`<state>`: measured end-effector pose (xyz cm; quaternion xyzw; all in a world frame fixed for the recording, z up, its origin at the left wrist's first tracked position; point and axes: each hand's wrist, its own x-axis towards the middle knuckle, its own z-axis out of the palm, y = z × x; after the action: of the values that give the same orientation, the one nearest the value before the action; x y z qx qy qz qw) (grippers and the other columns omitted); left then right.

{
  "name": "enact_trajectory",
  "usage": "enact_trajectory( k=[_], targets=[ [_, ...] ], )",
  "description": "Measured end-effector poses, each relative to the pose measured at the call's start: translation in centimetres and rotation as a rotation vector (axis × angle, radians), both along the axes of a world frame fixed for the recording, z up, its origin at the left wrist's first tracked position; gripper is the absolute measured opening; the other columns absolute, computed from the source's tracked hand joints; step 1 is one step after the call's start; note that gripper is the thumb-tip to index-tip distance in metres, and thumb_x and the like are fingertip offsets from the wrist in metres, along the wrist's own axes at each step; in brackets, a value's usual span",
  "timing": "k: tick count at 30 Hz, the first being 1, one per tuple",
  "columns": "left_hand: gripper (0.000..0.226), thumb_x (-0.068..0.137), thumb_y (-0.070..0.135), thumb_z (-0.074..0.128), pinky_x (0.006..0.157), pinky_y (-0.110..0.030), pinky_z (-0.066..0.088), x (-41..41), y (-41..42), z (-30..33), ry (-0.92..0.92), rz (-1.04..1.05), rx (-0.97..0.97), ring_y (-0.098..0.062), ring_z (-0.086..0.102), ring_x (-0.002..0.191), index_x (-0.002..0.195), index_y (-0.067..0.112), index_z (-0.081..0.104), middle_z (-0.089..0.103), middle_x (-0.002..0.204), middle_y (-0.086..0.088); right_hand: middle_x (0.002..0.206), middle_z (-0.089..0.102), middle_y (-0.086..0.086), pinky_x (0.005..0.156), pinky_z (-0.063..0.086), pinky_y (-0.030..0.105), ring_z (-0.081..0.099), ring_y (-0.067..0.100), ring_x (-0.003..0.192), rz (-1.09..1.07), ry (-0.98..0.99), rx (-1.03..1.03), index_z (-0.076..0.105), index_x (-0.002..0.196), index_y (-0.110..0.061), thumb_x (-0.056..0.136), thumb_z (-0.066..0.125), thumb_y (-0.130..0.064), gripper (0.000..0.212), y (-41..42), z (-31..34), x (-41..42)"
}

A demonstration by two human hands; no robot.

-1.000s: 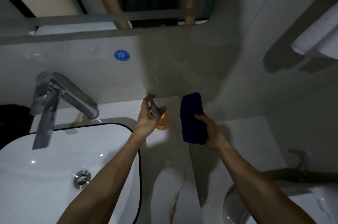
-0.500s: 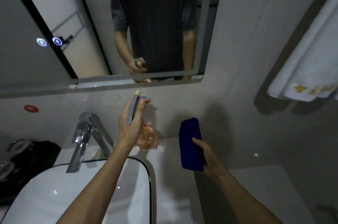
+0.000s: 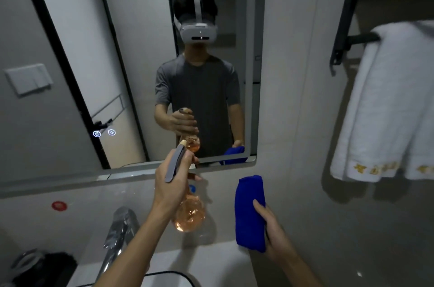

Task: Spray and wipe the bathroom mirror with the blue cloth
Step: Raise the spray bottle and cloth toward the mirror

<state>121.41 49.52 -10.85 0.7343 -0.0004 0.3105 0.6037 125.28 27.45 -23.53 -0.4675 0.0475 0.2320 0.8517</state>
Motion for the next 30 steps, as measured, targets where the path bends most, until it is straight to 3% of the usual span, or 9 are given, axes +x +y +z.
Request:
enact_trajectory(
  k=[6, 9, 12, 15, 19, 24, 27, 30],
  targets=[
    [0.017, 0.102, 0.027, 0.052, 0.060, -0.038, 0.061, 0.2, -0.1, 1.2, -0.001, -0.005, -0.020, -0.034, 0.070, 0.084, 0.104, 0.017, 0.066, 0.069, 0.093, -0.012, 0.115, 0.071, 0.019, 0.077, 0.057, 0.047, 0.066, 0.042, 0.108, 0.005, -0.013, -0.007, 0.053, 0.135, -0.019, 0.078, 0.076, -0.032, 0.062, 0.0, 1.3, -0.2],
    [0.013, 0.101, 0.022, 0.053, 0.059, -0.043, 0.061, 0.7, 0.4, 5.7, -0.066, -0.027, -0.091, -0.031, 0.071, 0.077, 0.105, 0.026, 0.065, 0.069, 0.096, -0.012, 0.112, 0.072, 0.021, 0.075, 0.056, 0.046, 0.068, 0.041, 0.101, 0.020, -0.098, -0.028, 0.054, 0.133, -0.018, 0.081, 0.072, -0.033, 0.057, 0.5, 4.2, 1.2],
    [0.014, 0.101, 0.023, 0.053, 0.057, -0.042, 0.059, 1.1, 1.2, 11.3, -0.155, -0.055, -0.067, -0.020, 0.072, 0.064, 0.108, 0.023, 0.065, 0.073, 0.093, -0.009, 0.115, 0.070, 0.021, 0.081, 0.055, 0.048, 0.068, 0.039, 0.098, 0.021, -0.249, -0.008, 0.055, 0.132, -0.019, 0.087, 0.068, -0.031, 0.048, 1.3, 9.3, 3.4],
    [0.025, 0.100, 0.025, 0.054, 0.062, -0.041, 0.061, 1.3, 1.9, 16.5, -0.216, -0.061, -0.046, -0.022, 0.075, 0.077, 0.117, 0.011, 0.066, 0.073, 0.100, -0.016, 0.118, 0.069, 0.019, 0.086, 0.053, 0.051, 0.067, 0.037, 0.099, 0.005, -0.439, 0.017, 0.056, 0.132, -0.021, 0.091, 0.063, -0.033, 0.043, 2.0, 15.4, 5.4],
    [0.019, 0.099, 0.027, 0.056, 0.077, -0.039, 0.060, 1.0, 2.2, 21.6, -0.287, -0.061, -0.020, -0.023, 0.075, 0.093, 0.107, 0.017, 0.070, 0.077, 0.098, -0.008, 0.121, 0.068, 0.018, 0.083, 0.054, 0.048, 0.066, 0.036, 0.102, -0.024, -0.622, 0.032, 0.059, 0.129, -0.021, 0.091, 0.063, -0.035, 0.041, 2.6, 23.3, 7.0],
    [0.016, 0.100, 0.023, 0.054, 0.061, -0.023, 0.059, 0.6, 2.2, 26.2, -0.361, -0.068, -0.003, -0.005, 0.073, 0.070, 0.095, 0.017, 0.067, 0.077, 0.077, 0.006, 0.122, 0.067, 0.020, 0.093, 0.051, 0.056, 0.062, 0.044, 0.113, -0.069, -0.778, 0.051, 0.057, 0.132, -0.018, 0.094, 0.062, -0.037, 0.043, 3.1, 30.2, 8.5],
    [0.016, 0.100, 0.025, 0.054, 0.059, -0.031, 0.060, 0.5, 2.2, 28.7, -0.385, -0.077, 0.011, -0.011, 0.073, 0.068, 0.093, 0.016, 0.066, 0.077, 0.080, -0.002, 0.119, 0.069, 0.019, 0.095, 0.050, 0.059, 0.062, 0.045, 0.113, -0.126, -0.833, 0.032, 0.058, 0.131, -0.019, 0.094, 0.062, -0.039, 0.042, 3.6, 33.4, 8.7],
    [0.017, 0.100, 0.023, 0.053, 0.054, -0.031, 0.059, 0.5, 1.8, 31.5, -0.404, -0.115, 0.016, -0.011, 0.072, 0.065, 0.093, 0.012, 0.064, 0.075, 0.070, 0.004, 0.114, 0.071, 0.016, 0.092, 0.053, 0.057, 0.066, 0.043, 0.108, -0.201, -0.891, 0.001, 0.059, 0.128, -0.022, 0.093, 0.062, -0.043, 0.041, 3.9, 36.5, 8.6]
  ],
)
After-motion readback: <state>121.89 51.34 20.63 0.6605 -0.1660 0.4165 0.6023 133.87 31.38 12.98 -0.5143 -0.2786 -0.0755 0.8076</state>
